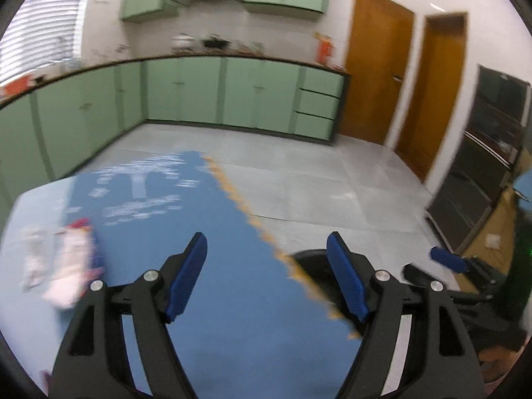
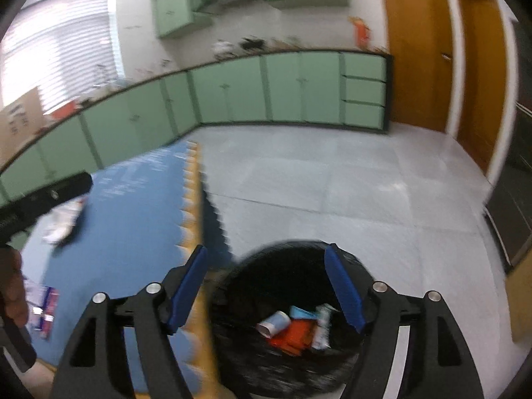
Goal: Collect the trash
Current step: 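Grasp the red-and-white snack wrapper with the right tool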
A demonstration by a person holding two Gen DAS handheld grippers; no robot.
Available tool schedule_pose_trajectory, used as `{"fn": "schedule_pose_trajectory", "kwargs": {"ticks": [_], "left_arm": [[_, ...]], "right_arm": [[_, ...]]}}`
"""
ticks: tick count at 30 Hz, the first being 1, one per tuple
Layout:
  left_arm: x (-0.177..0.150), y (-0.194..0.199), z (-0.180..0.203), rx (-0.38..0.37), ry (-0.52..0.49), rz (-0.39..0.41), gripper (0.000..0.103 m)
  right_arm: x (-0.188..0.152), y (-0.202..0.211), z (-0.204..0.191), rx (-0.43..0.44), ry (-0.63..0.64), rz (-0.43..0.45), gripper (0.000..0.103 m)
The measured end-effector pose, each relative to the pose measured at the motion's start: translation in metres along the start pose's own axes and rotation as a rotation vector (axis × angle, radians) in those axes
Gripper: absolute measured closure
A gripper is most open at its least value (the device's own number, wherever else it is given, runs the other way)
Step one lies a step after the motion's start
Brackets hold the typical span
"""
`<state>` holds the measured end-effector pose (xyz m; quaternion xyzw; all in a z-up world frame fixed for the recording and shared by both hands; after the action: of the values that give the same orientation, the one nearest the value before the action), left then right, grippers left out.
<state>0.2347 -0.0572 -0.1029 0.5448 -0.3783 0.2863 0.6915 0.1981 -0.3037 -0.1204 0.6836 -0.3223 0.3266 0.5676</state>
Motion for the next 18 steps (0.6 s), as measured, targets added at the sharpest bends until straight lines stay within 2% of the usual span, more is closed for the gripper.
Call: {"fn": "schedule_pose_trajectory", "kwargs": {"ticks": [5,9,12,18], "left_arm": [[-0.01,0.051,-0.075,0.176,0.029,0.038,0.031],[-0.024,0.089,-0.126,0.295,0.052,0.049,0.031],[-0.042,0.11,-0.153,0.35,0.071,0.048,0.031],[-0.077,0.133,-0.194,0.4,0.155,0.04,0.031]], "right_arm": [[0.014,0.007,-0.076,0.14,0.067,0.045,0.029],[0.01,0.005,-0.141,0.254,0.127,0.04,0.029],[-0.002,0.003,-0.183,0.321,0.174,0.025,0.029],[-0.032,0.004,-0.251,0.412,0.252,-0.008,0.029]]}}
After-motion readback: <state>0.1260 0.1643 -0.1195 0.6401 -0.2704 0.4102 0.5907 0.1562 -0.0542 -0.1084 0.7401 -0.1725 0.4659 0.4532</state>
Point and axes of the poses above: each gripper's, at about its wrist camera, not at the fingertips, and y roughly against the way its jaws point, z to its right, x to its top, the point moved 9 cm from there along -y, roughly the way its jaws point, and after that the axes turned 1 degree about z, right-handed, at the moved point
